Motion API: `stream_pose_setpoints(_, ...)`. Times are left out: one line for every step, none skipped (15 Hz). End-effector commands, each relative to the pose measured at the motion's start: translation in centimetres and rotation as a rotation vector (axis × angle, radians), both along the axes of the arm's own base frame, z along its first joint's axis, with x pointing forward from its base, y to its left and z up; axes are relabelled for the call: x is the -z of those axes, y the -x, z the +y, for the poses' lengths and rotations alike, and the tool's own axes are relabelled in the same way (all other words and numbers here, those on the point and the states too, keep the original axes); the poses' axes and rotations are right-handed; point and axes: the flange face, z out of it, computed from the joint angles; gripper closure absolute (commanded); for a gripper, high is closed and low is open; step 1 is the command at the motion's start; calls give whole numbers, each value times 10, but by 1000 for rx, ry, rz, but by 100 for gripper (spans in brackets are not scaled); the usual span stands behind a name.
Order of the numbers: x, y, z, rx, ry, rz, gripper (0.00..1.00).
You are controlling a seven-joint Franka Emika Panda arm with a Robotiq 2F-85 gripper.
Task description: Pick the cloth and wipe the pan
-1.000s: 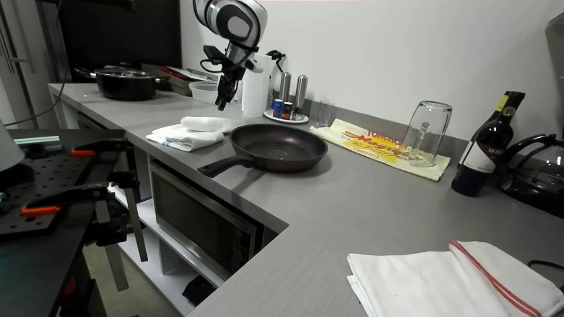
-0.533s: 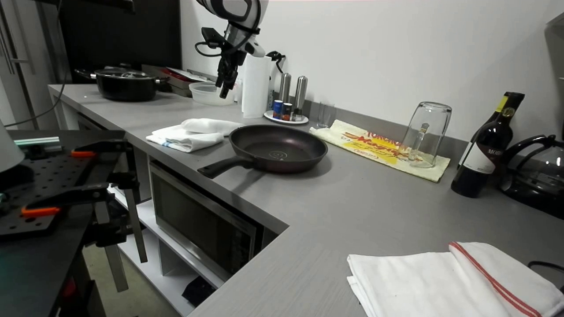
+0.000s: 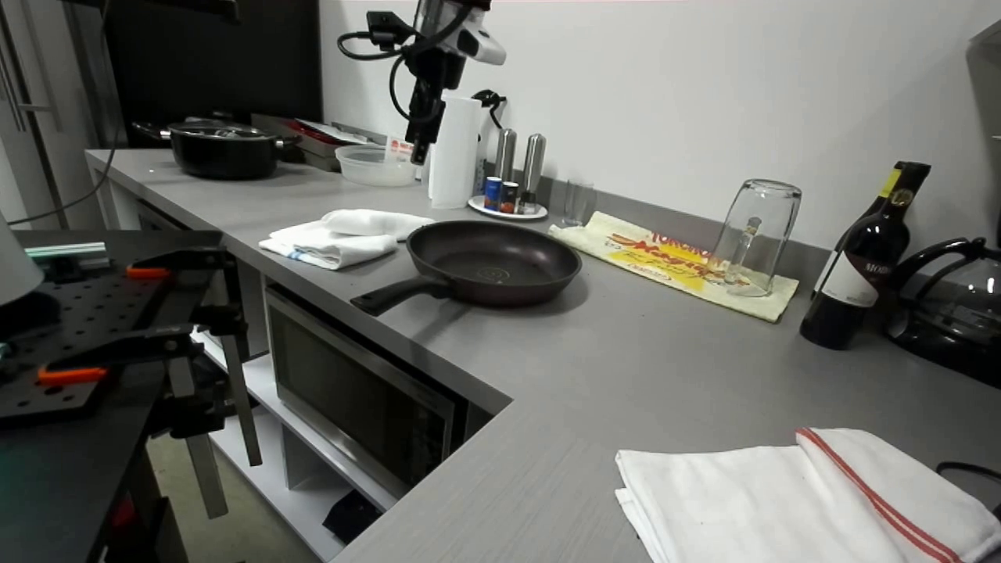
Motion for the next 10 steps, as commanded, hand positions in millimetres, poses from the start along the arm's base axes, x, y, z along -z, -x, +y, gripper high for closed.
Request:
stream_pose_setpoints(-55, 45, -33, -80, -61, 3, 0)
stream_pose_setpoints(-67, 56, -40, -137, -70, 22, 0)
stream_pose_setpoints(-77, 66, -46, -172, -56, 38, 0)
stream_pose_setpoints(-84, 79, -49, -227, -63, 65, 0)
stream_pose_setpoints(-90, 90, -53, -269, -47, 82, 0)
stream_pose_setpoints(-94, 104, -57, -328, -32, 104, 0)
stream_pose_setpoints(-99, 114, -61, -371, -12, 120, 0)
stream_pose_setpoints(-103, 124, -66, -408, 26, 122, 0)
stream_pose_setpoints(-108, 132, -72, -436, 67, 119, 0)
stream_pose_setpoints(-111, 138, -77, -456, 100, 112, 0)
